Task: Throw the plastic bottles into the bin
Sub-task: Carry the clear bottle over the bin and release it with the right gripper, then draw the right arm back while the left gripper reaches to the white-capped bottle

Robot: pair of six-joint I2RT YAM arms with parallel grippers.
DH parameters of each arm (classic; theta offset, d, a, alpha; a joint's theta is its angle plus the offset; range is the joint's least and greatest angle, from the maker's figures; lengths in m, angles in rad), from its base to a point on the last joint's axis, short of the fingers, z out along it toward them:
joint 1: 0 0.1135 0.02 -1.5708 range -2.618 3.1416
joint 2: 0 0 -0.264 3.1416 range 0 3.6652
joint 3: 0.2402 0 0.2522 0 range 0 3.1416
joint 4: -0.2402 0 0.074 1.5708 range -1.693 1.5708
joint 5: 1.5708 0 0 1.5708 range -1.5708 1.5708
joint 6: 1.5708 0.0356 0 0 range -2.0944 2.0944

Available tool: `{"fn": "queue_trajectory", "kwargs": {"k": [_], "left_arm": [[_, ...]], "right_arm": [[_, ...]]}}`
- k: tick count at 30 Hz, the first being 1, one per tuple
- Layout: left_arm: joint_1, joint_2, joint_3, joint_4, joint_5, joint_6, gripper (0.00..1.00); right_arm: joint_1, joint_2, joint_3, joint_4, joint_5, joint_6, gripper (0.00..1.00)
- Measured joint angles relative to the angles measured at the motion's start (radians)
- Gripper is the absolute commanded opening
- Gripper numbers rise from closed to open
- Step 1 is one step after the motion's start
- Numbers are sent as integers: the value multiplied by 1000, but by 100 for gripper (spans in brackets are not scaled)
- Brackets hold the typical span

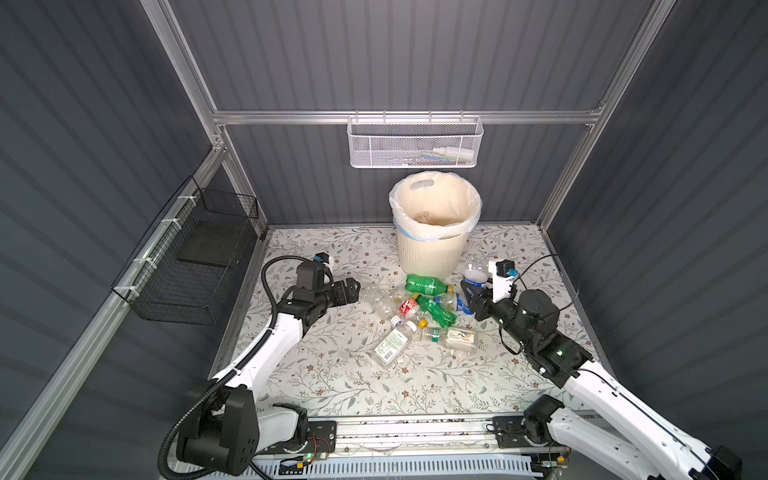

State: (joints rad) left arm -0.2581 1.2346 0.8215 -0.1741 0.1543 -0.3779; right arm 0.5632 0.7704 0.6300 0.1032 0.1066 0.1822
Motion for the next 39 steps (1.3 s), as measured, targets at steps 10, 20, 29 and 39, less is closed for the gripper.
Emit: {"fn": "queue_trajectory", "kwargs": {"k": [10,20,29,39], "left_arm": [[-26,-68,-19,18,3,41,96],[-175,-105,-19,18,-53,115,94],[-249,-128,-19,-6,-108,165,100],[-300,-189,-71,-76,-111,193,100]], "right_arm": [[-18,-122,-14,212,43,-87,53],[-62,-15,209,253,-43,-223,56],[-232,777,1195,-97,-320,-135,99],[-358,867,1131,-317,-389,14,99]]}}
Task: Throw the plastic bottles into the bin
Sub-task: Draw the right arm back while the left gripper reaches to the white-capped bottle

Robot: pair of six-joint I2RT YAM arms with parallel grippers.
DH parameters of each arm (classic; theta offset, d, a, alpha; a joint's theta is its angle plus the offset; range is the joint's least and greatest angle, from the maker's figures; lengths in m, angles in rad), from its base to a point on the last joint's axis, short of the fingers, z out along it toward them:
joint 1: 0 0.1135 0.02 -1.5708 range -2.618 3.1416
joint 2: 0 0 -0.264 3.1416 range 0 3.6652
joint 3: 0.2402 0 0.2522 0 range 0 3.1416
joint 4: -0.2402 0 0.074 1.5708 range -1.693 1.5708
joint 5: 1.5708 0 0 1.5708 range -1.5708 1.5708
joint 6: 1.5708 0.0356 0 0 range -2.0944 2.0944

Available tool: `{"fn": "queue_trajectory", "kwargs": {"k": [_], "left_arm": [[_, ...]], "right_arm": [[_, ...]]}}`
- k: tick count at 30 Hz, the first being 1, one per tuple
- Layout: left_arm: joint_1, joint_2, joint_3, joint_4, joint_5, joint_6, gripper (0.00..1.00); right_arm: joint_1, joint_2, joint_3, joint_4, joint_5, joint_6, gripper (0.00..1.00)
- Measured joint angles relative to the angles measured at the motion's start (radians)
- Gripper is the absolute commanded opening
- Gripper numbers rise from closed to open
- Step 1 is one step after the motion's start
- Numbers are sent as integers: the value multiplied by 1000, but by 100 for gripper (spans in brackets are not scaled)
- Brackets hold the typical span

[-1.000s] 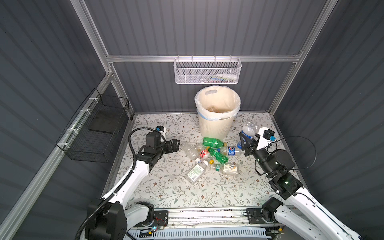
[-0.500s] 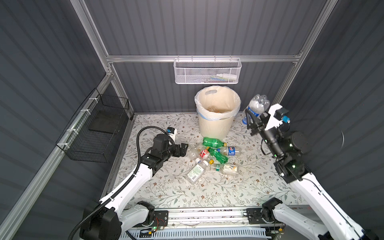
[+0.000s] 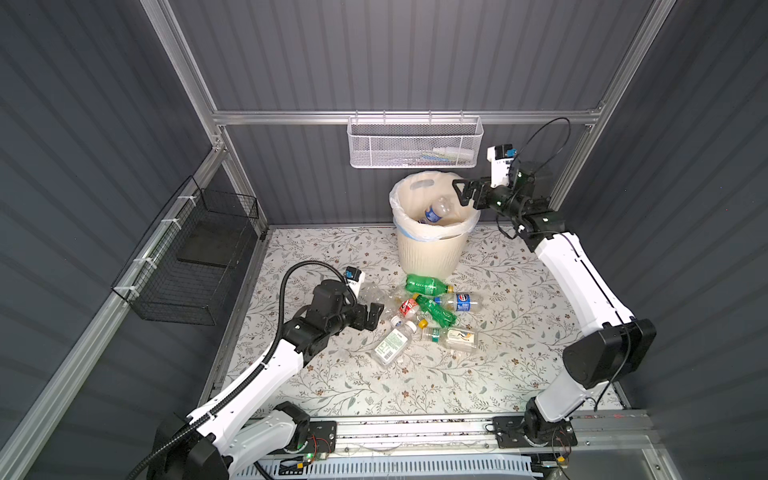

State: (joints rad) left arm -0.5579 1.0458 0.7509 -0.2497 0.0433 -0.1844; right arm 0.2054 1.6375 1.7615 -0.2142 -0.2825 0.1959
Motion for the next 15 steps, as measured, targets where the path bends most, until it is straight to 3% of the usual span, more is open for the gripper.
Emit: {"fn": "queue_trajectory", "kwargs": {"k": [6,15], "left_arm": [[-35,55,0,-10,-8,2,100],[-146,126,0,-31,-56,8,100]], "right_arm": [[-69,-175,-174,83,-6,74,99],[-134,-289,-375,131,-6,108,99]]}}
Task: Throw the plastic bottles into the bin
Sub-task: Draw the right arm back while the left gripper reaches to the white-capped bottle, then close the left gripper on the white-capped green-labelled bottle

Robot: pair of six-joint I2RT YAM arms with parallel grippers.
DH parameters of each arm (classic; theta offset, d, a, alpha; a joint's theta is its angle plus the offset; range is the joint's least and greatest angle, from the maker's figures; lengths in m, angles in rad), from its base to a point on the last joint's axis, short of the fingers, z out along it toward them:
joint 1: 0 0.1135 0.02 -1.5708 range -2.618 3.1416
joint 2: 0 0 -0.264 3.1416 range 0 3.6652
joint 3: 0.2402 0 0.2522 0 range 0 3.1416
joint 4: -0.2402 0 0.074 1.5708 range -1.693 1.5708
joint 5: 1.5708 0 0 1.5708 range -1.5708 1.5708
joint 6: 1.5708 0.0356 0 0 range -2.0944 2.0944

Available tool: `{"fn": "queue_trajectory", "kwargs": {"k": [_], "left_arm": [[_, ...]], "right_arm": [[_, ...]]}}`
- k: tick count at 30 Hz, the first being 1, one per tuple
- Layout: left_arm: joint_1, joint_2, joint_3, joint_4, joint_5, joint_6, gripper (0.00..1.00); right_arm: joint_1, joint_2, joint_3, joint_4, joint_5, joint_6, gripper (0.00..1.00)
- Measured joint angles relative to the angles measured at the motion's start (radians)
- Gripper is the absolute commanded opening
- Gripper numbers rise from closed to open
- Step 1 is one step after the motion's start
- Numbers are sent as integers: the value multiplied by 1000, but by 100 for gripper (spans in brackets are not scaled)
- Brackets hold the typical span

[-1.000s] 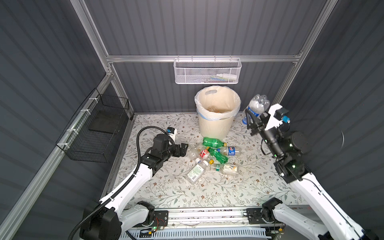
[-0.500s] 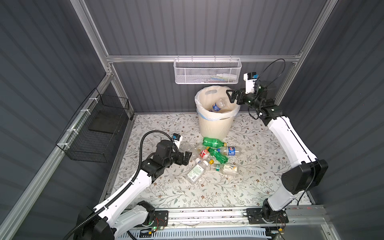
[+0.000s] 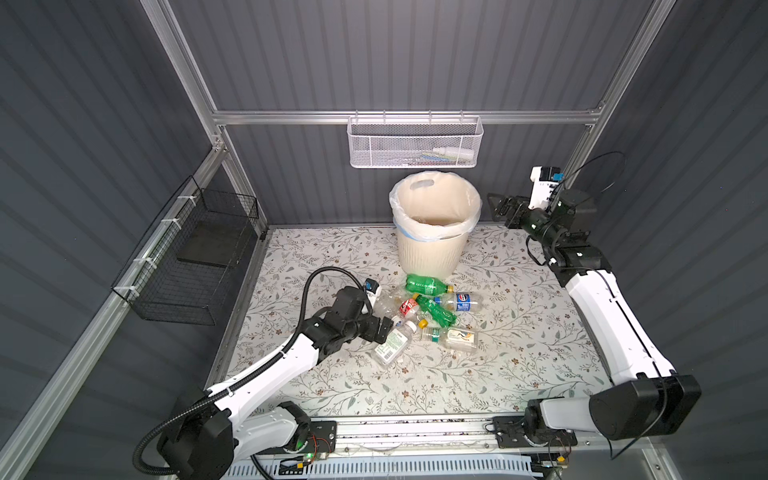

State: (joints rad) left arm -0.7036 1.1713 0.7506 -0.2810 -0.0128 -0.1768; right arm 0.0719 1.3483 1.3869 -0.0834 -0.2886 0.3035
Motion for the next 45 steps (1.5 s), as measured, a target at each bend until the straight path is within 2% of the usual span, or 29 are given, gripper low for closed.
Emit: {"fn": "queue_trajectory", "kwargs": {"k": [14,23,37,45], "left_arm": [[-116,124,1,-48,-75,25,100],[-147,177,1,-35,-75,25,100],[-153,333,47,-11,-77,36,100],[-162,370,59,-5,-85,35,89]], "right_arm": [[-92,-223,-325,4,40,34,99],[-153,-343,-551,-71,98,71,99],[-154,-359,-667,-123,88,113,97],[-154,-359,-674,-121,91,123,95]]}}
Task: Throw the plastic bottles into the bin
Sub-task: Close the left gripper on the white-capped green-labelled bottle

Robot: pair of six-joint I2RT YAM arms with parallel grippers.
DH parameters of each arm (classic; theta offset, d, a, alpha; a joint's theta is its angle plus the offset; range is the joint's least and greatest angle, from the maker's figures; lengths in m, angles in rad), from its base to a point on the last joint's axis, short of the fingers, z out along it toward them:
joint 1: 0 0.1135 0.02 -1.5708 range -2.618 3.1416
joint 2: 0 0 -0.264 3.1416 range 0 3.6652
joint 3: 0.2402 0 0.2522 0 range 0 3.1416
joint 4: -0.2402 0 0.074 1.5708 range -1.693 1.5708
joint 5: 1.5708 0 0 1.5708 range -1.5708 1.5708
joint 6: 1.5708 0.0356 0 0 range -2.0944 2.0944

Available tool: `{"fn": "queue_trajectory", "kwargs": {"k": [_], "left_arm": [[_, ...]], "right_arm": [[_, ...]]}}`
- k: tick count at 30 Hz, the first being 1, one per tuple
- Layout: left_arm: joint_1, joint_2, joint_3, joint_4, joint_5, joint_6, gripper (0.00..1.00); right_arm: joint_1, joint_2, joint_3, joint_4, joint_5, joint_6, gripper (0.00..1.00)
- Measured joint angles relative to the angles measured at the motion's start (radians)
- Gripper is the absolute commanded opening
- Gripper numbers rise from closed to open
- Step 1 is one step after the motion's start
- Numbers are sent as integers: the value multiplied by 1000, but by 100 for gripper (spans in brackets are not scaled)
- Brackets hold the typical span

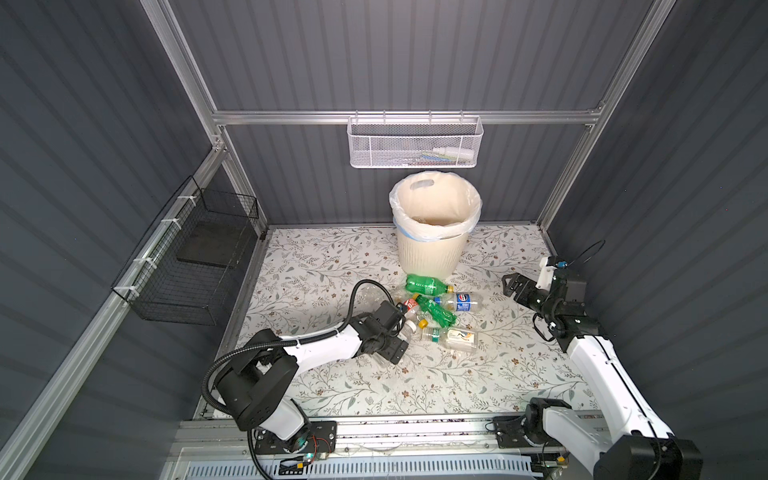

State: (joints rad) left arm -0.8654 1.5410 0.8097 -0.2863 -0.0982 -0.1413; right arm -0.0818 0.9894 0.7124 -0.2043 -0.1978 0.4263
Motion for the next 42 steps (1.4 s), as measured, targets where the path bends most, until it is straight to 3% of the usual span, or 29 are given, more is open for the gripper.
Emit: {"fn": "queue_trajectory", "kwargs": {"k": [8,33,42], "left_arm": [[0,8,0,2,0,0,72],[0,-167,25,-77,3,0,67],[0,-328,48,-75,-94,-8,66]], "right_arm": [[0,2,-17,16,16,15,94],[0,51,-45,80,10,46,91],[7,78,-45,87,-21,61,86]]}}
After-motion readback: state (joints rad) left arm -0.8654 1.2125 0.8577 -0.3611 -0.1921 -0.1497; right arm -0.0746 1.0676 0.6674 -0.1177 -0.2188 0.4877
